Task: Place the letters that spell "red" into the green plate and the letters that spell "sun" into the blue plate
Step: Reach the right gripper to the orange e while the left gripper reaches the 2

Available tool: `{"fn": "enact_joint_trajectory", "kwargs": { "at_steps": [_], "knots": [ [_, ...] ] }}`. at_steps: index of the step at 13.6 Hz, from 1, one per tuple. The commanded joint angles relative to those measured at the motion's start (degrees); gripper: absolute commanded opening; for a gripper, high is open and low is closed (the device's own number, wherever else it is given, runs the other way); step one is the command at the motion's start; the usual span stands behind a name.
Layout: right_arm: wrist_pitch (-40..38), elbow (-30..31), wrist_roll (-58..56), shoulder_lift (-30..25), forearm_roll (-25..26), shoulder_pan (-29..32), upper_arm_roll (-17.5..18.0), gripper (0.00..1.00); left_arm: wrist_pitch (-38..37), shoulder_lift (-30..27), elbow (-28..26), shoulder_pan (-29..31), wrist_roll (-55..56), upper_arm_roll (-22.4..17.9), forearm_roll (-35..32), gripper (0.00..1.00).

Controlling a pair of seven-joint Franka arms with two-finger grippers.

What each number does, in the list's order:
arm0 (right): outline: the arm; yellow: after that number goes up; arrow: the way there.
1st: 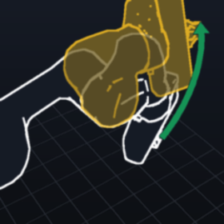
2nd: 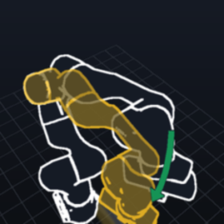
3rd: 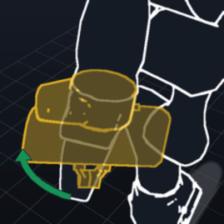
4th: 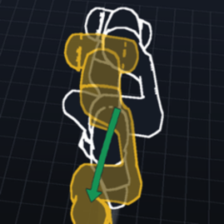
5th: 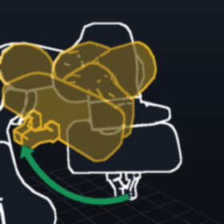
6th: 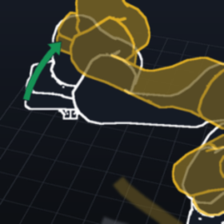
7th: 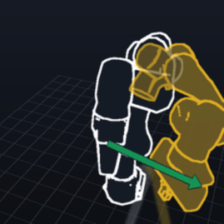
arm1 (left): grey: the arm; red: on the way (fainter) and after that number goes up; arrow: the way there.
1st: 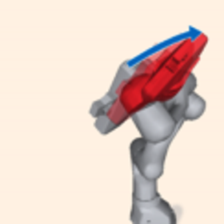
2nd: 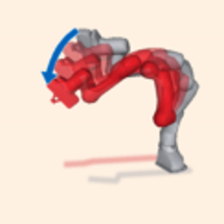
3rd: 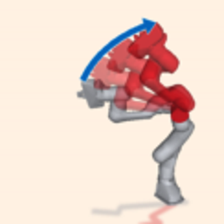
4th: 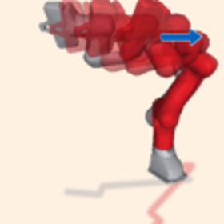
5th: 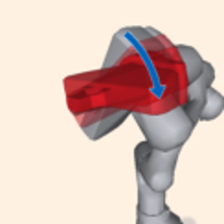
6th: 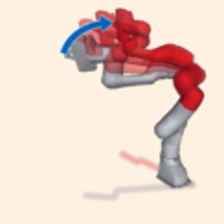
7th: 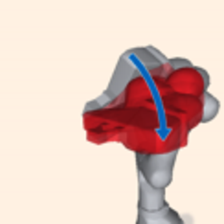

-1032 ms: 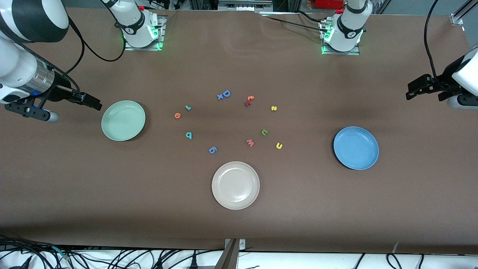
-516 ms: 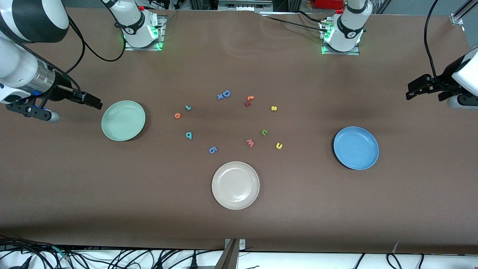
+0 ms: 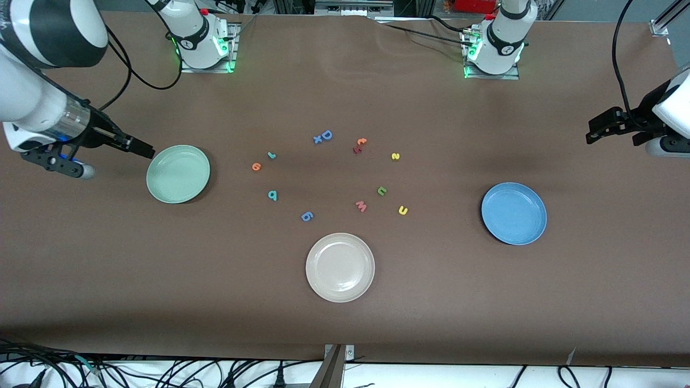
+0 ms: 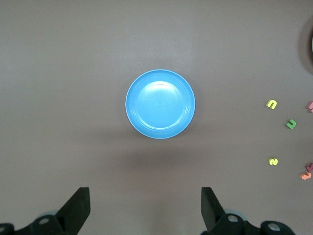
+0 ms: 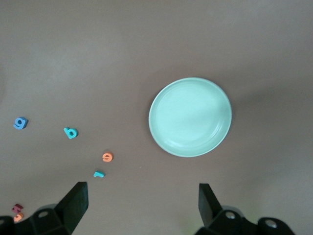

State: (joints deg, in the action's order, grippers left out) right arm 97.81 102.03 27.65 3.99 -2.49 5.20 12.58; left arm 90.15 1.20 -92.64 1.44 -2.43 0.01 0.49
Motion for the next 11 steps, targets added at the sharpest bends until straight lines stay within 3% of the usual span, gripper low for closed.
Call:
{"fn": "enact_joint_trajectory", "kwargs": {
  "at_steps": [1,7,11],
  "knots": [
    [1.67,2.9,5.56,-0.3,-1.02,-3.43,0.52,1.0,-0.59,0.55,1.5,0.31,-1.18,-0.01,1.26,1.0],
    [13.42,13.88,13.3,1.89,-1.46,-4.5,7.8,0.99,-0.59,0.55,1.5,0.31,-1.18,-0.01,1.0,1.0],
    [23.1,19.69,16.03,7.33,-1.46,-4.5,11.07,0.99,-0.68,0.55,1.5,0.23,-1.09,-0.01,1.0,1.0]
  ]
}}
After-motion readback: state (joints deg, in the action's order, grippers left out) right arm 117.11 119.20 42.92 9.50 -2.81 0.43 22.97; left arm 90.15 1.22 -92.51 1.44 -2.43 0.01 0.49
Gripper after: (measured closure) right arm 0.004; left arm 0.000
